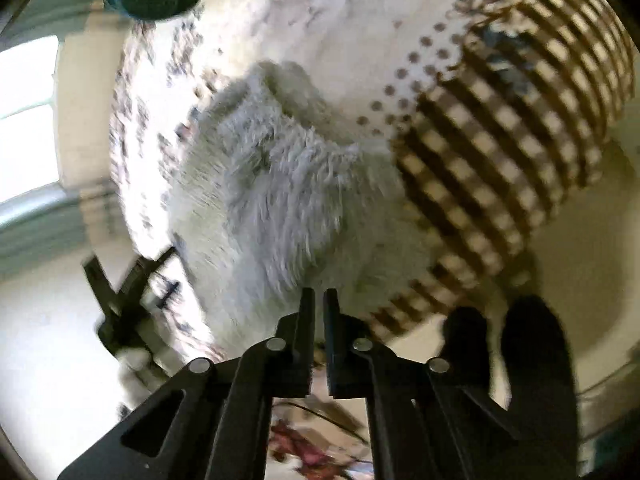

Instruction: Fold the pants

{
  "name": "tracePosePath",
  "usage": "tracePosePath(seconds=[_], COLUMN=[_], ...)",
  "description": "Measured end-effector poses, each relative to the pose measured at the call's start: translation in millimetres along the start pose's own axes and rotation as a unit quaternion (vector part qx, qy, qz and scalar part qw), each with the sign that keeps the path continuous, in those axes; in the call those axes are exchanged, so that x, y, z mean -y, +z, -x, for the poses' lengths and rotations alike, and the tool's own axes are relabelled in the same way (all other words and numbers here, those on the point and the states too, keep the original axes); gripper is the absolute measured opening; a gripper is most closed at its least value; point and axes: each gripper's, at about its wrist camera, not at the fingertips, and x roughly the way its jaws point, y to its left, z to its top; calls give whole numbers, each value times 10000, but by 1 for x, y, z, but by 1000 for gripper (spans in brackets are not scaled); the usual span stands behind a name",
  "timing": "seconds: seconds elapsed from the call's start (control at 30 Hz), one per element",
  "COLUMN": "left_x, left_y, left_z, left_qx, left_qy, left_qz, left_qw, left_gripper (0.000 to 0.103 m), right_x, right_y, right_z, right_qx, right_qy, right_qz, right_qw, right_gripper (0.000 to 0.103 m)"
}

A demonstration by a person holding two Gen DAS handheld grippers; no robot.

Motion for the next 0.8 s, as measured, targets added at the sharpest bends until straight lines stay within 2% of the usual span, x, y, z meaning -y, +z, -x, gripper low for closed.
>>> tracePosePath(seconds=[0.07,0.13,0.17,0.23,0.27,0.3,0.37,0.43,0.47,0.5,0.53,0.63,0.7,0.77,0.8], left_x=[0,1,2,4,5,5,6,6,7,7,7,7,7,6,7], left_y=[0,1,1,1,1,1,1,0,0,-1,-1,-2,-1,-2,-3], left_z=[-4,-5,-5,-3,-3,-3,-4,-4,-4,-4,-4,-5,-6,-7,-7], left_qx=[-48,-60,-48,-11,7,10,-19,-34,-33,-31,-33,-38,-55,-95,-111], left_qy=[-46,-44,-48,-50,-48,-39,-52,-71,-59,-58,-41,-8,-24,-78,-104], left_qz=[56,103,95,69,53,47,97,134,130,117,109,82,99,94,77], left_qw=[10000,9999,9999,10000,10000,10000,9999,9999,9999,9999,9999,10000,9999,9999,9999], left_gripper=[89,89,89,89,89,89,89,89,89,89,89,89,89,89,89], right_x=[16,39,43,46,49,54,59,60,58,55,54,37,31,27,30], right_y=[7,17,22,38,48,55,69,75,73,72,70,52,39,28,24], right_z=[-10,-6,-2,8,9,8,-9,-33,-41,-48,-51,-35,-9,13,20], right_qx=[-318,-363,-277,66,210,240,7,-191,-209,-237,-235,9,154,228,255], right_qy=[-237,257,478,742,871,1007,1470,1688,1762,1777,1715,1894,2017,1963,1785], right_qz=[-100,-504,-573,-614,-687,-789,-1043,-1236,-1275,-1345,-1394,-1334,-1257,-1259,-1221], right_qw=[9992,9977,9968,9953,9936,9915,9836,9777,9758,9746,9750,9728,9712,9722,9760], right_gripper=[5,6,11,47,78,83,83,82,71,23,13,13,12,11,11])
